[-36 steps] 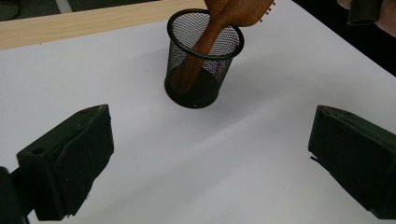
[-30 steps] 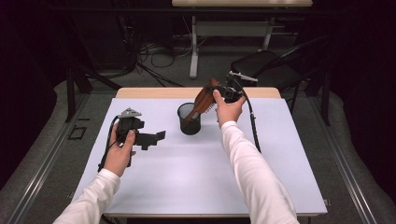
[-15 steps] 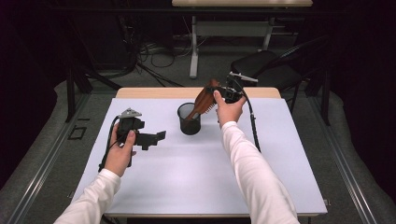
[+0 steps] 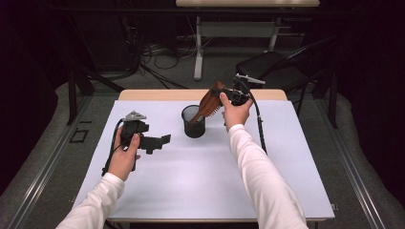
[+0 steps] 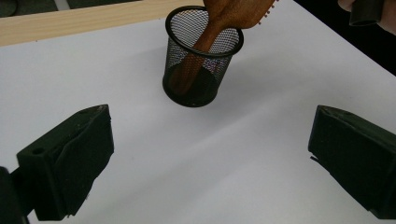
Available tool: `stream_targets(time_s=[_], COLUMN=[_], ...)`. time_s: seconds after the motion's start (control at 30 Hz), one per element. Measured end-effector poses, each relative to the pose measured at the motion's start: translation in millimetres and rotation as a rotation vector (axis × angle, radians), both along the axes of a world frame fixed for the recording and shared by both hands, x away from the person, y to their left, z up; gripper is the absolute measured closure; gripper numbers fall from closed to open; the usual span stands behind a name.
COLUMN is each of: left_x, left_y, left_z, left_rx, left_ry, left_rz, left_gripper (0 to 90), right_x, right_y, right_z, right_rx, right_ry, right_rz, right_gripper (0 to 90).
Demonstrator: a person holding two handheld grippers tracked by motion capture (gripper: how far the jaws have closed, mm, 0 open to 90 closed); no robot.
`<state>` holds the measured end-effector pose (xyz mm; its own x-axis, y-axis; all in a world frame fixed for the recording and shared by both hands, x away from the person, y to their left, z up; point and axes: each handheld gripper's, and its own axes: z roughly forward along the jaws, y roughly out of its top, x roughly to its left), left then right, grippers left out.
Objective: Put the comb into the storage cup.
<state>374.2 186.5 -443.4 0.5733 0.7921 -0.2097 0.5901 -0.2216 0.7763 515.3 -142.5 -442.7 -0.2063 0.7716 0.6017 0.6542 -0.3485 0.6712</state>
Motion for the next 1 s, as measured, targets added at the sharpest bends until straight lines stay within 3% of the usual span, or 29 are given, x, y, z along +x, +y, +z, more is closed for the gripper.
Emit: stream_targets(time_s=[1.0], left_x=[0.4], left_y=[-3.0], left_z=[-2.8], left_rx=[0.008], left_ry=[0.006], left_rz=[-0.008], left_gripper=[0.4], right_x=[-0.1], right_y=[0.5], right_z=[0.4], right_rx=[0.005], right_ry=[-0.005], right_rz=[0.014], right_gripper=[33.2])
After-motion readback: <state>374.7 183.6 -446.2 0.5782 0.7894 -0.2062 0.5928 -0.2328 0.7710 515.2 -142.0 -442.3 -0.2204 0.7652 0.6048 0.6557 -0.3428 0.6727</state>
